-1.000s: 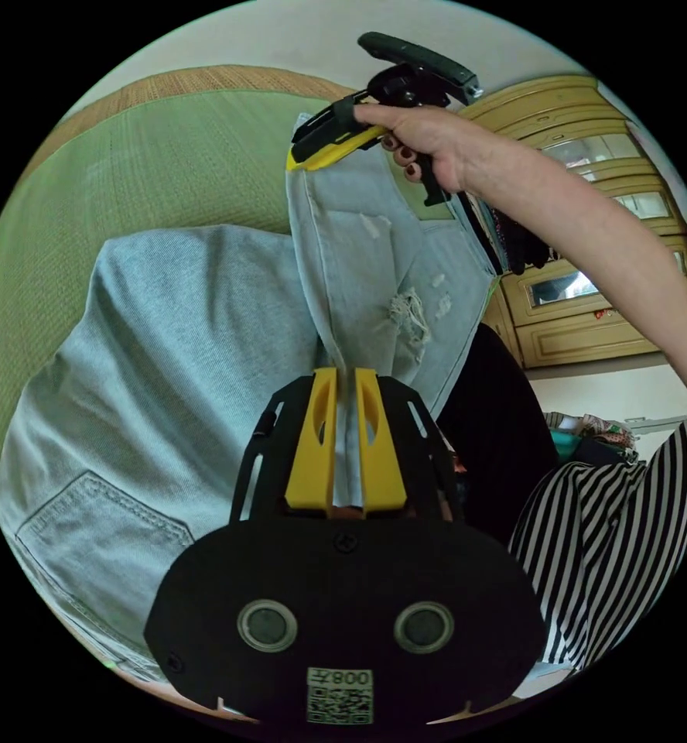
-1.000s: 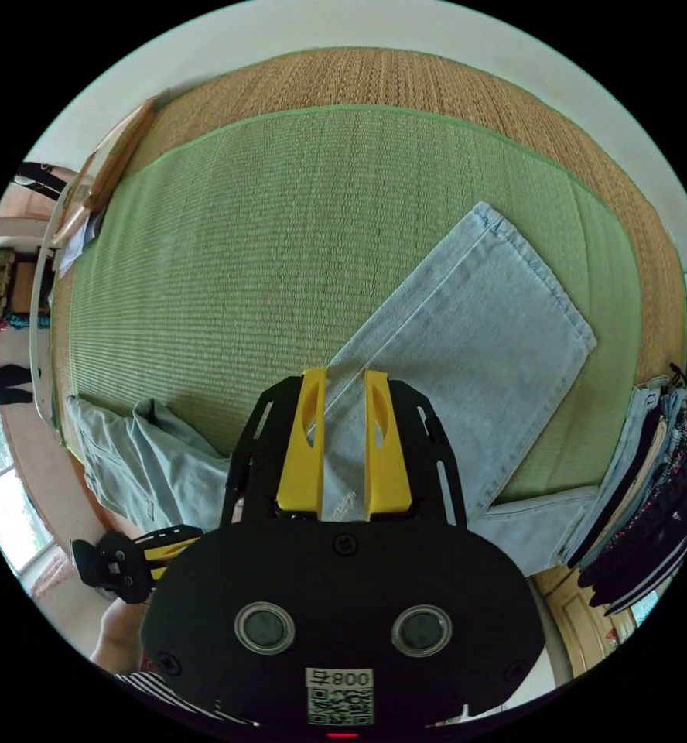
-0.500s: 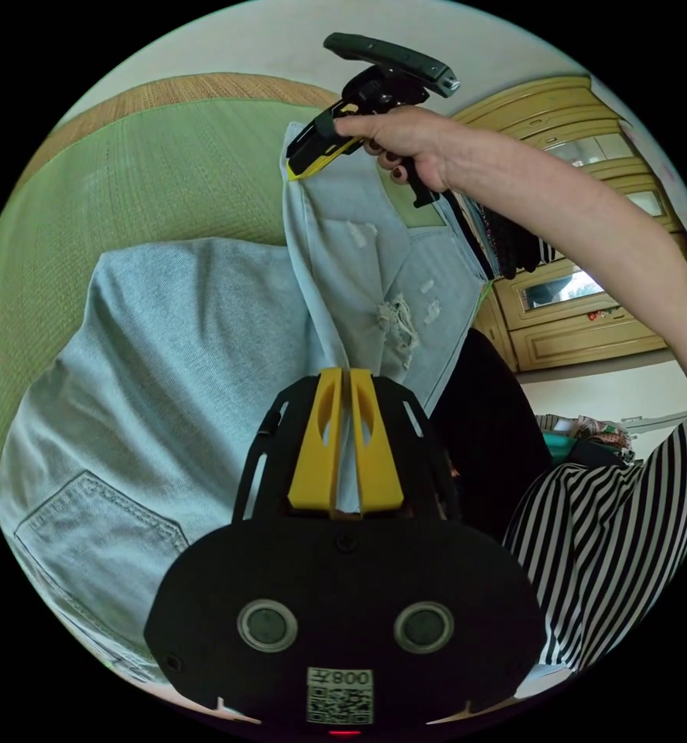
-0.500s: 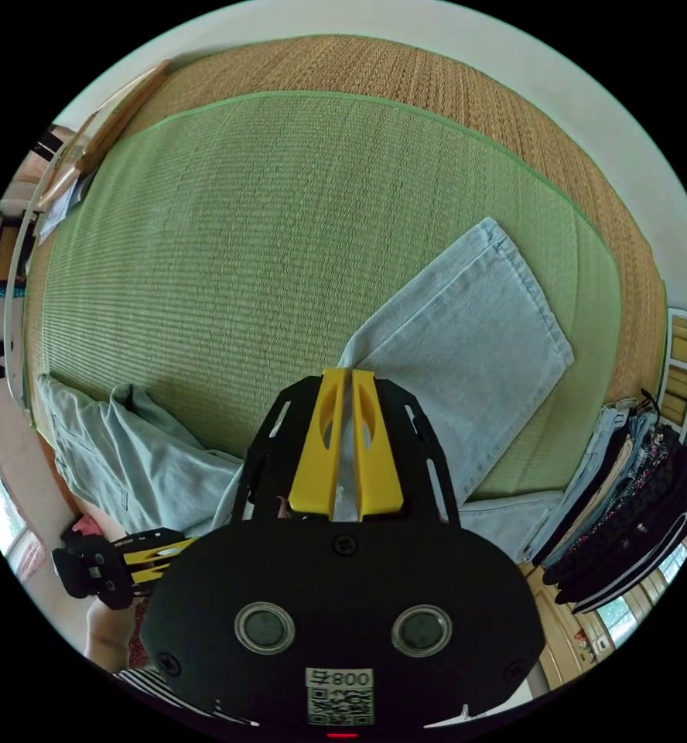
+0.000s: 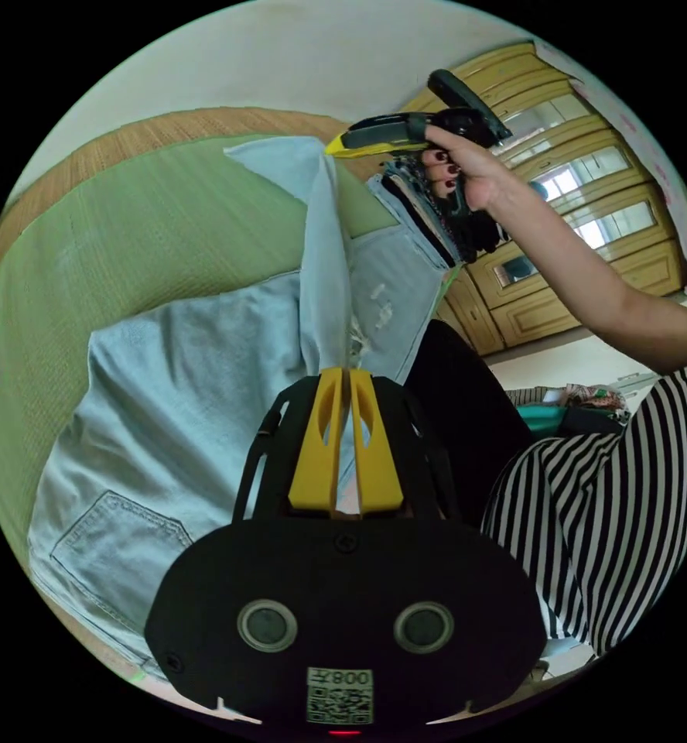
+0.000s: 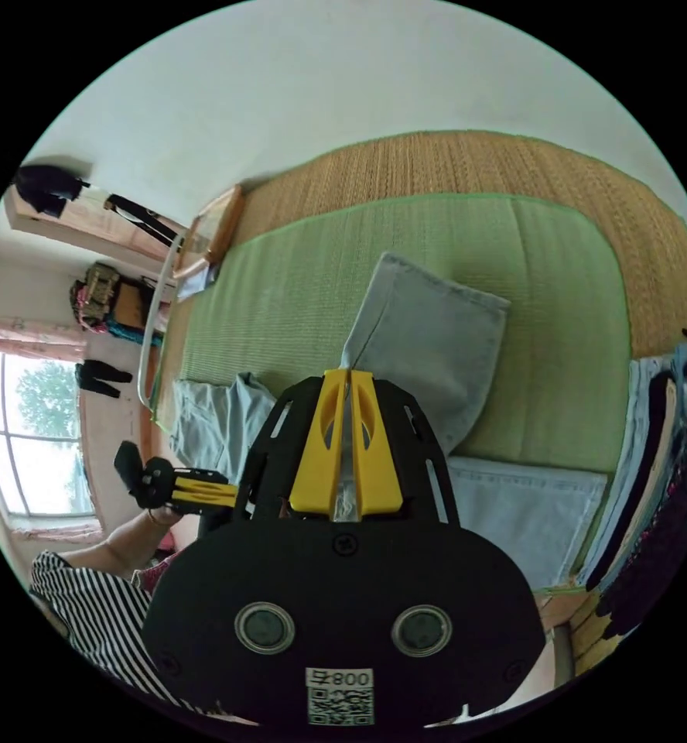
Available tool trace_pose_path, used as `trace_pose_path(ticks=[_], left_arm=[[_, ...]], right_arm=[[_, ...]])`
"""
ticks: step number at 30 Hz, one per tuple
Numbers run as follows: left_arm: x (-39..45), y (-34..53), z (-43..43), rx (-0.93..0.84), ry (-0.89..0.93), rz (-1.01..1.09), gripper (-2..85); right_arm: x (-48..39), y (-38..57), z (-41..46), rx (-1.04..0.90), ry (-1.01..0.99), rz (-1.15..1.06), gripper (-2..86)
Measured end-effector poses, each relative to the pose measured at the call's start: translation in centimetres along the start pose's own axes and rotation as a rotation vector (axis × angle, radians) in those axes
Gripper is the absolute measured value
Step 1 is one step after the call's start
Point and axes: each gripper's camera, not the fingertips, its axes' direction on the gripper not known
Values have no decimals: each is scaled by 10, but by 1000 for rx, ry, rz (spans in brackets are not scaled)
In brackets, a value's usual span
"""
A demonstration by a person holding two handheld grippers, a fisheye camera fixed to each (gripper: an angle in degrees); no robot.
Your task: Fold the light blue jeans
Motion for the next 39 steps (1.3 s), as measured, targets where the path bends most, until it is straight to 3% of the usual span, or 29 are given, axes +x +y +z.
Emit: trace_pose_path(ticks=[7,17,28,39], left_arm=[[50,-23,59,-158,-50,130,14],[84,-48,175,-412,-156,143,14],[82,-70,223,-471,-162,45,17],[65,-76,245,-467,-114,-50,23]], right_arm=[[94,139,-50,133,-141,104,4],[192,259,-20,100,-166,189,3],[269,329,7,140,-283,217,3],[310,364,36,89,-259,214,2]])
